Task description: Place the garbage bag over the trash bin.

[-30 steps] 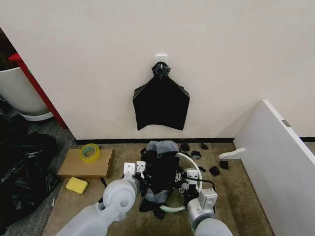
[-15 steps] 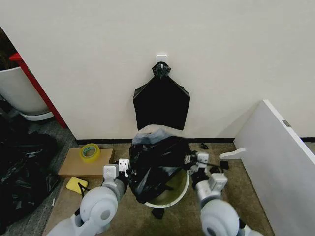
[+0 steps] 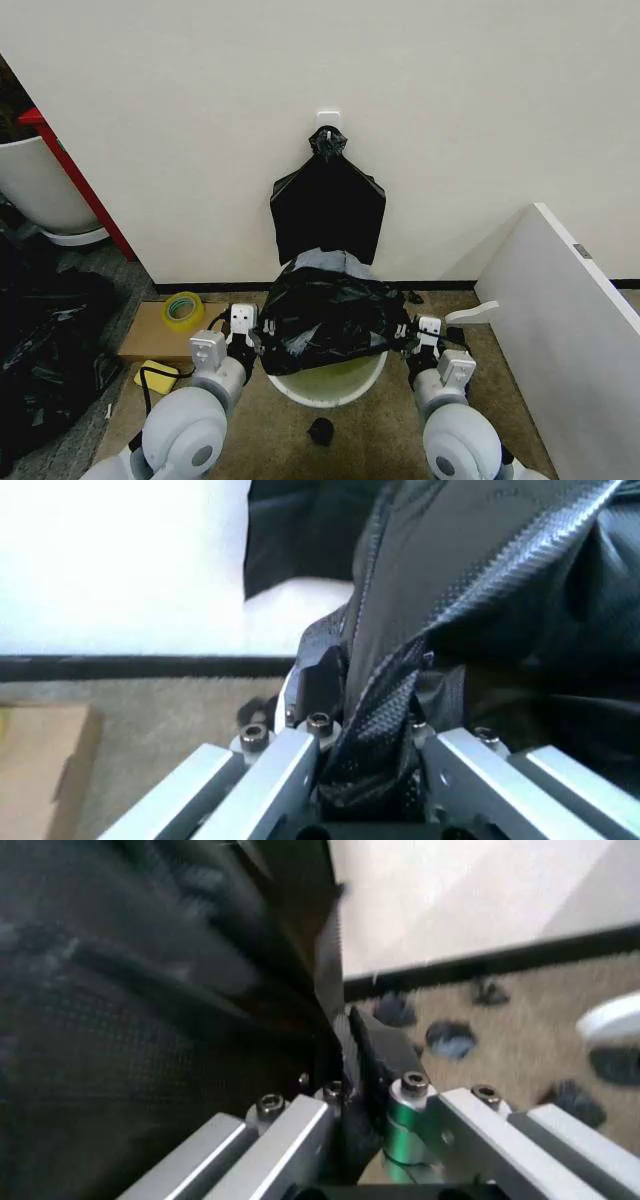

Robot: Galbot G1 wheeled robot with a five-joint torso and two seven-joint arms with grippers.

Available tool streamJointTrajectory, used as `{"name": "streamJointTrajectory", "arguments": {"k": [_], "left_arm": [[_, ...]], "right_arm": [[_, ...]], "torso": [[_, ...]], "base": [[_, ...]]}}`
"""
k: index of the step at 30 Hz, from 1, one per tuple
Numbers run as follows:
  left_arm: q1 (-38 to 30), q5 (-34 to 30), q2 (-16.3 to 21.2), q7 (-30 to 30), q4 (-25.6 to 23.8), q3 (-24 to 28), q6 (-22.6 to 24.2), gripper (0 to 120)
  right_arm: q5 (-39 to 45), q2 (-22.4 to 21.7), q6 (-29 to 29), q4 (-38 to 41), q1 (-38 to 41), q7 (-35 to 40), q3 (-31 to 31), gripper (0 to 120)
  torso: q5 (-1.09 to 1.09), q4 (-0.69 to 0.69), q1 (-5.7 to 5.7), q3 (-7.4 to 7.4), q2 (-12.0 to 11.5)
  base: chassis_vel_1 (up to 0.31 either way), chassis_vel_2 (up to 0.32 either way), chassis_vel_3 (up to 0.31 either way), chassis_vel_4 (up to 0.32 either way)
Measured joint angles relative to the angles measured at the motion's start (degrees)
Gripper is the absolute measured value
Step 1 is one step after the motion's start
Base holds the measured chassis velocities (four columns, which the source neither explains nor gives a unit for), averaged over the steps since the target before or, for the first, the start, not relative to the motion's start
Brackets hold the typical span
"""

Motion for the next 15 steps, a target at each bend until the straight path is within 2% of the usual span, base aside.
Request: {"name": "streamJointTrajectory", "arguments": {"k": [10, 12, 15], "left_arm": [[-2.5, -4.7, -1.1, 0.6, 2.4, -0.2, -2.6, 1], [-2.8, -5.3, -1.3, 0.6, 3.0, -0.3, -2.9, 1], [-3.1, -5.9, -1.4, 0.8, 4.3, -0.4, -3.1, 1]], "right_arm": [[2.2, 0.6, -2.1, 1.1, -3.6, 0.1, -3.8, 0], [1.0, 0.8, -1.5, 0.7, -3.9, -0.9, -4.8, 0], [-7.7, 0.8, 2.8, -1.9, -4.6, -4.6, -7.5, 2]], "torso": [[0.00, 0.00, 0.00, 0.00, 0.0], [0.00, 0.00, 0.00, 0.00, 0.0], [0.01, 0.01, 0.00, 0.00, 0.0]], "base": [[0.000, 0.000, 0.000, 0.000], [0.000, 0.000, 0.000, 0.000], [0.000, 0.000, 0.000, 0.000]]}}
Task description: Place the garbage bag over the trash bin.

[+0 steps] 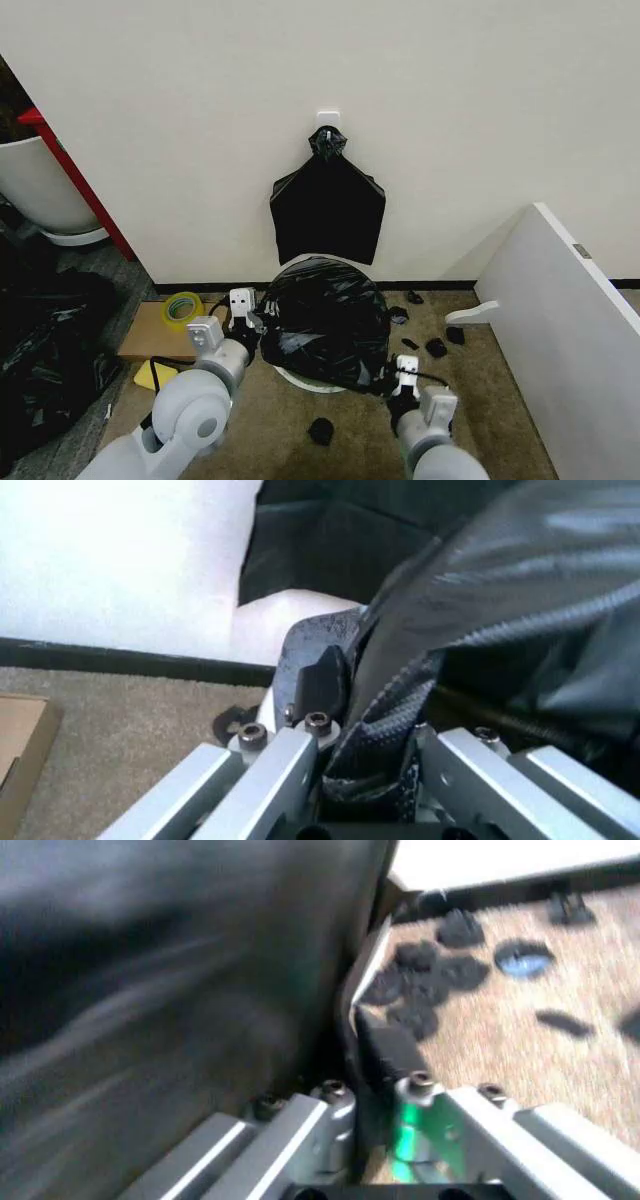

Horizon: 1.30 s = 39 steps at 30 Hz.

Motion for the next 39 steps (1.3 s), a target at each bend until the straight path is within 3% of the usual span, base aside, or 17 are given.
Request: {"name": "streamJointTrajectory", "arguments": {"k": [2, 4, 5, 6, 8, 12, 14, 17, 19, 25, 31, 36, 39], "left_arm": [[0.0, 0.1, 0.0, 0.1, 0.1, 0.0, 0.0, 1], [0.4, 0.6, 0.1, 0.2, 0.5, 0.3, -0.1, 1], [0.7, 1.3, 0.1, 0.2, 1.1, 0.5, -0.2, 1], [0.7, 1.3, 0.1, 0.2, 1.1, 0.5, -0.2, 1], [1.2, 2.2, -0.2, 0.3, 1.8, 0.8, -0.2, 1], [1.3, 2.5, -0.5, 0.5, 2.5, 0.6, -0.3, 1], [0.9, 2.8, -0.6, 0.5, 3.3, 0.6, -0.4, 0], [0.4, 3.4, -0.6, 0.7, 4.5, 0.5, -0.8, 0], [0.4, 3.6, -0.6, 0.7, 4.7, 0.5, -0.8, 0], [0.6, 4.9, -1.1, 1.1, 5.8, 0.8, -1.3, 0], [0.6, 5.0, -1.2, 1.1, 5.9, 0.8, -1.3, 0], [0.4, 5.0, -1.1, 1.1, 5.9, 0.8, -1.3, 0], [0.5, 5.0, -1.1, 1.1, 5.8, 0.8, -1.3, 0]], "right_arm": [[-1.0, 0.0, 0.8, -0.3, 0.0, -0.5, -0.1, 6], [-6.8, 0.1, 6.5, -2.6, 0.1, -3.3, 0.0, 12], [-12.5, 0.1, 12.4, -4.8, 0.2, -5.4, 0.7, 19], [-12.5, 0.1, 12.4, -4.8, 0.2, -5.4, 0.7, 19], [-16.7, -0.2, 17.1, -7.0, 0.4, -6.0, 1.7, 30], [-15.7, -0.8, 15.8, -6.6, 0.0, -2.2, 1.7, 40], [-11.7, -1.6, 12.6, -4.2, -1.3, 3.7, 1.4, 52], [-6.8, -2.4, 12.6, 0.4, -3.5, 6.7, 1.2, 65], [-6.2, -2.6, 12.8, 1.6, -4.0, 6.9, 1.2, 68], [-3.7, -3.8, 15.4, 9.5, -5.8, 4.0, 0.2, 93], [-9.8, -5.5, 21.1, 8.3, -6.2, -7.6, -0.6, 100], [-16.8, -7.3, 19.9, 5.3, -6.5, -12.7, -1.4, 97], [-18.5, -7.5, 16.5, 4.2, -5.9, -11.6, -2.7, 88]], "torso": [[0.00, 0.00, 0.00, 0.00, 0.0], [0.00, 0.00, 0.00, 0.00, 0.0], [0.00, 0.01, 0.00, 0.00, 0.0], [0.00, 0.01, 0.00, 0.00, 0.0], [0.00, 0.00, 0.00, 0.00, 0.0], [0.02, 0.01, 0.00, 0.00, 0.0], [-0.01, -0.01, 0.00, 0.00, 0.0], [0.00, -0.01, 0.00, 0.00, 0.0], [0.00, 0.00, 0.00, 0.00, 0.0], [-0.01, 0.00, 0.00, 0.00, 0.0], [0.00, 0.00, 0.00, 0.00, 0.0], [0.00, 0.00, 0.00, 0.00, 0.0], [0.00, 0.00, 0.00, 0.00, 0.0]], "base": [[0.000, 0.000, 0.000, 0.000], [0.000, 0.000, 0.000, 0.000], [0.000, 0.000, 0.000, 0.000], [0.000, 0.000, 0.000, 0.000], [0.000, 0.000, 0.000, 0.000], [0.000, 0.000, 0.000, 0.000], [0.000, 0.000, 0.000, 0.000], [0.000, 0.000, 0.000, 0.000], [0.000, 0.000, 0.000, 0.000], [0.000, 0.000, 0.000, 0.000], [0.000, 0.000, 0.000, 0.000], [0.000, 0.000, 0.000, 0.000], [0.000, 0.000, 0.000, 0.000]]}}
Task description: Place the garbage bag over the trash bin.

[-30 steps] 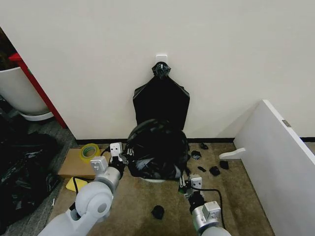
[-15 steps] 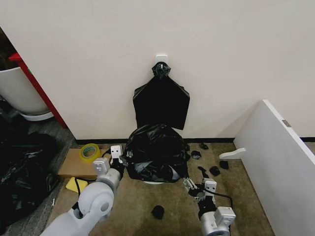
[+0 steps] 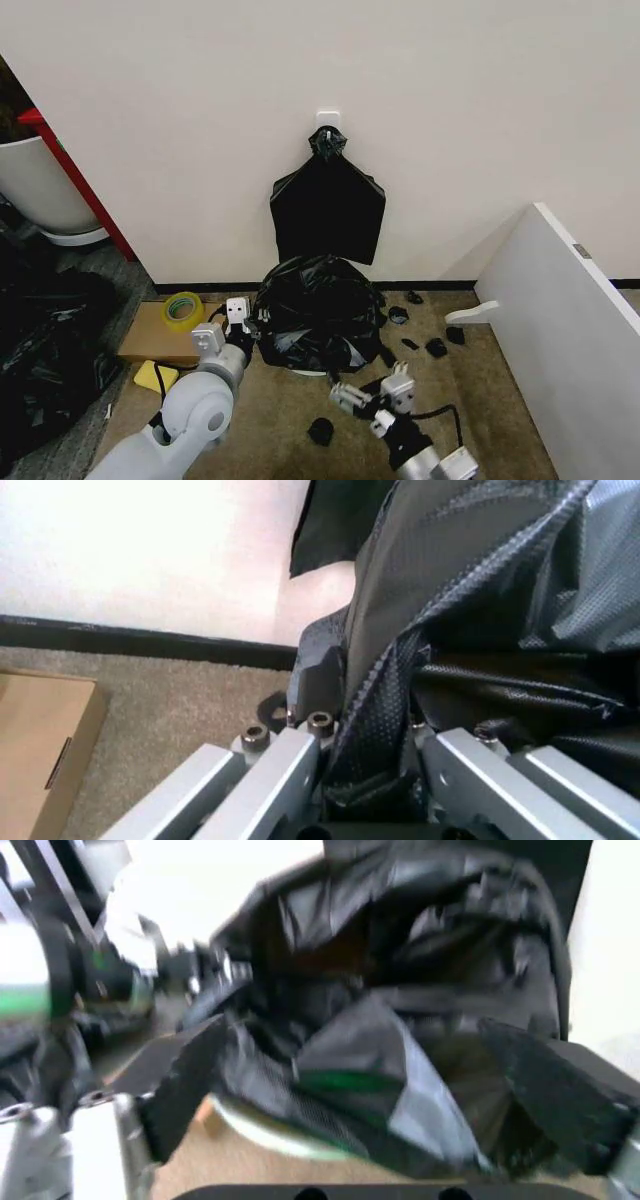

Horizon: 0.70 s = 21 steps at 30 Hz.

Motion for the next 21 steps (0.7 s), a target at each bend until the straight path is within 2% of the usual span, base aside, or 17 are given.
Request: {"name": "streamJointTrajectory", "arguments": {"k": [3, 4, 10, 12, 17, 18, 21], "left_arm": [[0.2, 0.0, -0.1, 0.0, -0.4, -0.1, 0.0, 0], [0.2, 0.0, -0.1, 0.0, -0.4, -0.1, 0.0, 0], [1.0, 0.1, -0.1, -0.1, -1.9, 0.0, 0.3, 0], [1.1, 0.2, -0.1, -0.1, -2.0, 0.0, 0.3, 0], [1.2, 0.2, 0.1, -0.2, -2.3, -0.1, 0.3, 0], [1.2, 0.2, 0.1, -0.2, -2.3, -0.1, 0.3, 0], [1.1, 0.2, 0.1, -0.3, -2.3, -0.2, 0.3, 0]], "right_arm": [[0.3, 0.4, -1.6, -0.5, 0.7, 0.9, -0.5, 76], [0.3, 0.4, -1.6, -0.5, 0.7, 0.9, -0.5, 76], [2.4, 0.7, -3.8, -0.6, 2.5, 1.4, -0.4, 50], [2.4, 0.7, -3.8, -0.7, 2.6, 1.4, -0.3, 47], [1.6, 0.4, -3.1, -1.7, 2.5, 1.1, 0.1, 24], [1.6, 0.4, -3.1, -1.7, 2.5, 1.1, 0.1, 24], [0.4, 0.4, -1.3, -2.7, 2.4, -0.3, 0.5, 12]], "torso": [[0.00, 0.00, 0.00, 0.00, 0.0], [0.00, 0.00, 0.00, 0.00, 0.0], [0.00, 0.00, 0.00, 0.00, 0.0], [0.00, 0.00, 0.00, 0.00, 0.0], [0.00, 0.00, 0.00, 0.00, 0.0], [0.00, 0.00, 0.00, 0.00, 0.0], [0.00, 0.00, 0.00, 0.00, 0.0]], "base": [[0.000, 0.000, 0.000, 0.000], [0.000, 0.000, 0.000, 0.000], [0.000, 0.000, 0.000, 0.000], [0.000, 0.000, 0.000, 0.000], [0.000, 0.000, 0.000, 0.000], [0.000, 0.000, 0.000, 0.000], [0.000, 0.000, 0.000, 0.000]]}}
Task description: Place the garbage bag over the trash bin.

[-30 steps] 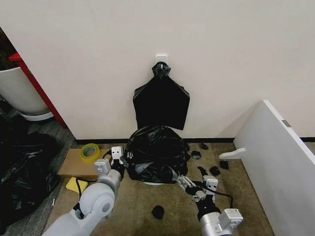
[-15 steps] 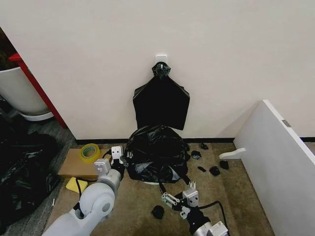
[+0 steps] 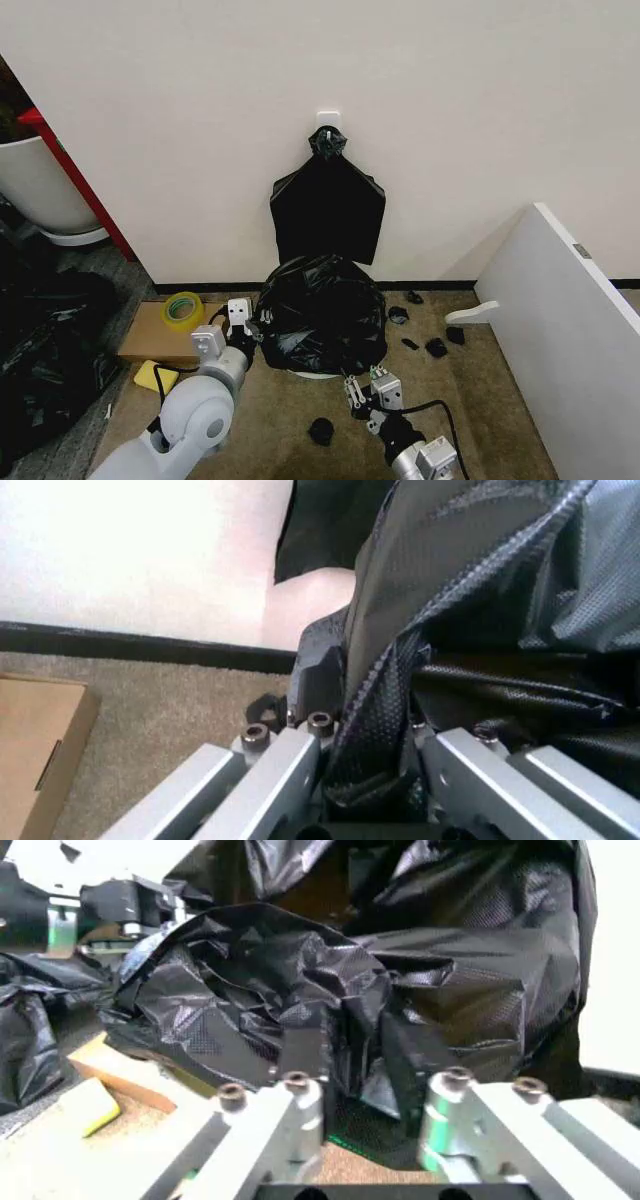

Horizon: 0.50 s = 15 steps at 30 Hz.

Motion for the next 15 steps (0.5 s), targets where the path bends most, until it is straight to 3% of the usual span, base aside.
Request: {"name": "streamJointTrajectory", "arguments": {"k": [3, 4, 5, 6, 9, 15], "left_arm": [[-0.1, -0.2, -0.1, -0.1, 0.0, -0.2, 0.0, 0], [-0.1, -0.5, -0.1, -0.1, 0.0, -0.3, 0.0, 0], [-0.1, -0.5, -0.1, -0.1, 0.0, -0.3, 0.0, 0], [-0.2, -1.1, -0.1, -0.2, 0.0, -0.4, 0.1, 0], [-0.3, -2.9, -0.2, -0.9, -0.6, -0.6, 0.5, 0], [-0.3, -6.4, -0.3, -2.5, -2.9, -1.3, 2.2, 0]], "right_arm": [[-2.4, -0.1, 7.1, -3.1, 0.0, -6.8, 0.9, 0], [-3.7, -0.1, 11.8, -5.3, 0.2, -11.9, 1.6, 0], [-3.7, -0.1, 11.8, -5.3, 0.2, -11.9, 1.6, 0], [-5.0, 0.1, 18.3, -8.1, 0.9, -18.7, 2.8, 0], [-6.1, 0.8, 26.6, -13.2, 2.8, -30.2, 4.6, 0], [-6.5, 2.6, 33.8, -22.0, 6.9, -44.0, 6.4, 0]], "torso": [[0.00, 0.00, 0.00, 0.00, 0.0], [0.00, 0.00, 0.00, 0.00, 0.0], [0.00, 0.00, 0.00, 0.00, 0.0], [0.00, 0.00, 0.00, 0.00, 0.0], [0.00, 0.00, 0.00, 0.00, 0.0], [0.01, 0.00, 0.00, 0.00, 0.0]], "base": [[0.000, 0.000, 0.000, 0.000], [0.000, 0.000, 0.000, 0.000], [0.000, 0.000, 0.000, 0.000], [0.000, 0.000, 0.000, 0.000], [0.000, 0.000, 0.000, 0.000], [0.000, 0.000, 0.000, 0.000]]}}
